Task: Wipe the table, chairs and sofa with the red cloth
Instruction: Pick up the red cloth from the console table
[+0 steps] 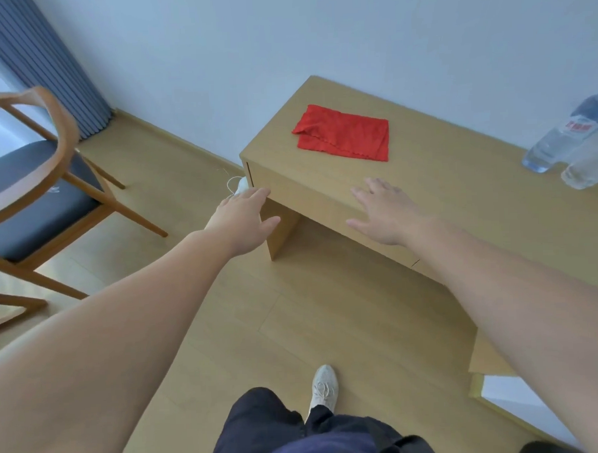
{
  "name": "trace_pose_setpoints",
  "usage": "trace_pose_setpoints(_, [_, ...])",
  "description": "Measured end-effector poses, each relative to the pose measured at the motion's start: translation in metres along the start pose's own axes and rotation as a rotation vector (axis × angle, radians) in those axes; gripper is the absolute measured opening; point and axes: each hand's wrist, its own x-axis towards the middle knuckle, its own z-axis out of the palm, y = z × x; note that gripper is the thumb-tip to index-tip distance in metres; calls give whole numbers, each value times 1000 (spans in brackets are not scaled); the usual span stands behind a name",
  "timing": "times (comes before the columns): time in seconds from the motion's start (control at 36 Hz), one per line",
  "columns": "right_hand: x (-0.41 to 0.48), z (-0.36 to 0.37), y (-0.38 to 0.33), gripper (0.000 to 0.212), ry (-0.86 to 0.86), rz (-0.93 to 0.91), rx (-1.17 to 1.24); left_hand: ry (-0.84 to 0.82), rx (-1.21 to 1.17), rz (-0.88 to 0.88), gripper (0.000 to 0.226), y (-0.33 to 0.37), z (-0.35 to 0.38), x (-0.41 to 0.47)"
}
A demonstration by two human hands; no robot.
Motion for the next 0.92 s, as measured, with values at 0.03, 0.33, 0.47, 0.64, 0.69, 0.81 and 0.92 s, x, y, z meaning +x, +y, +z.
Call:
trace_pose_setpoints(0.03, [8,-1,2,68,-9,-3,-6,-2,0,-4,59,-1,-1,8])
trace_pose_setpoints(0.33, [95,-17,5,71,-44,8,-2,-10,14,16,60,-31,-28,92])
trace_pose_setpoints(0.47, [143,-30,2,71,-32,54,21,-23,35,66,61,-52,-52,151])
trace_pose_setpoints(0.64, [199,-36,-4,71,-74,131,55,-74,62,163,62,-69,-67,219])
trace_pose_setpoints(0.69, [213,-34,-4,70,-93,161,68,-94,74,209,62,-72,-68,239])
trace_pose_setpoints(0.81, [236,-30,-2,70,-115,217,108,-117,89,264,61,-75,-68,273])
trace_pose_setpoints(0.92, [260,-23,2,69,-158,232,136,-135,94,286,59,-68,-68,296])
